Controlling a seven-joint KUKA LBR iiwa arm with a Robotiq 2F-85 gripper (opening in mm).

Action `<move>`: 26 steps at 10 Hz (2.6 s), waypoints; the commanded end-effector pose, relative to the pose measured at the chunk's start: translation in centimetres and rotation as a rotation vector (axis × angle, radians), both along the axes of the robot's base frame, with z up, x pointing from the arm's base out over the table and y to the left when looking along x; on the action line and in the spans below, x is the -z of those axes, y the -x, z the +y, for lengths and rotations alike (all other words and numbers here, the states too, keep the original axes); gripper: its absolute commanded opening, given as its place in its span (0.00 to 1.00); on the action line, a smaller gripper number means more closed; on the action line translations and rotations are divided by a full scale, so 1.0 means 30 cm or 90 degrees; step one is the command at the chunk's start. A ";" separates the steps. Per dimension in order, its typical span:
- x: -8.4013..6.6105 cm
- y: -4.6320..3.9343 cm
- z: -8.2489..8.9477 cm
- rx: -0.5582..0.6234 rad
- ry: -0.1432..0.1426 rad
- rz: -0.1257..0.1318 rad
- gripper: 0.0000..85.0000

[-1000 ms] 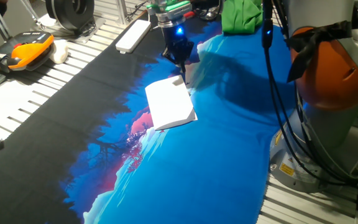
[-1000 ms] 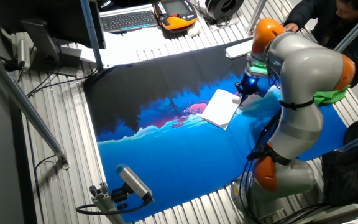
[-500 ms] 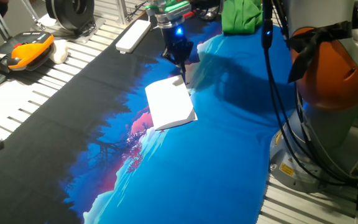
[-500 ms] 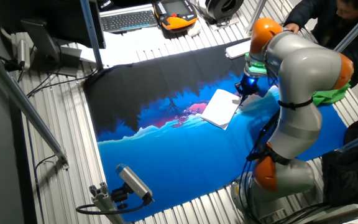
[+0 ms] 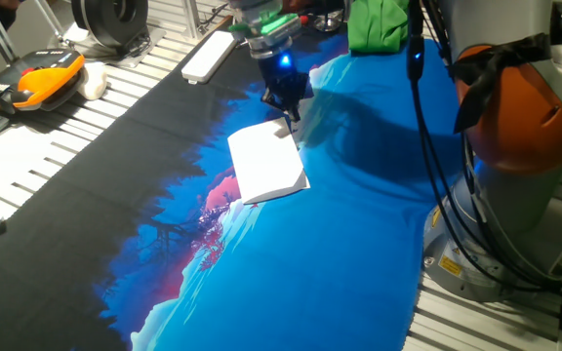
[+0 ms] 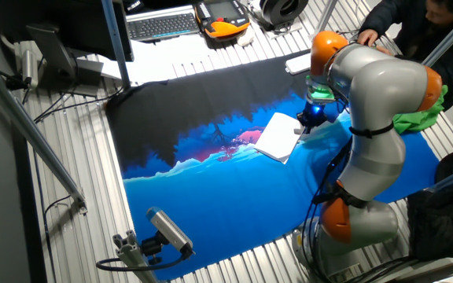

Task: Unfold a piece of paper

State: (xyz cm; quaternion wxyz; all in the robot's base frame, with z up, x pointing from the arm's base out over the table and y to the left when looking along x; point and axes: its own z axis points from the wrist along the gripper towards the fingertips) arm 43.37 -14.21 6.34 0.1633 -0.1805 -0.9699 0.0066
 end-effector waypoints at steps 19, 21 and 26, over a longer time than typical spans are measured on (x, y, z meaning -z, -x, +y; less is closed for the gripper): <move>0.013 -0.026 0.102 0.149 -0.076 -0.067 0.00; 0.009 -0.027 0.122 0.199 -0.107 -0.083 0.00; 0.003 -0.034 0.115 0.186 -0.100 -0.076 0.00</move>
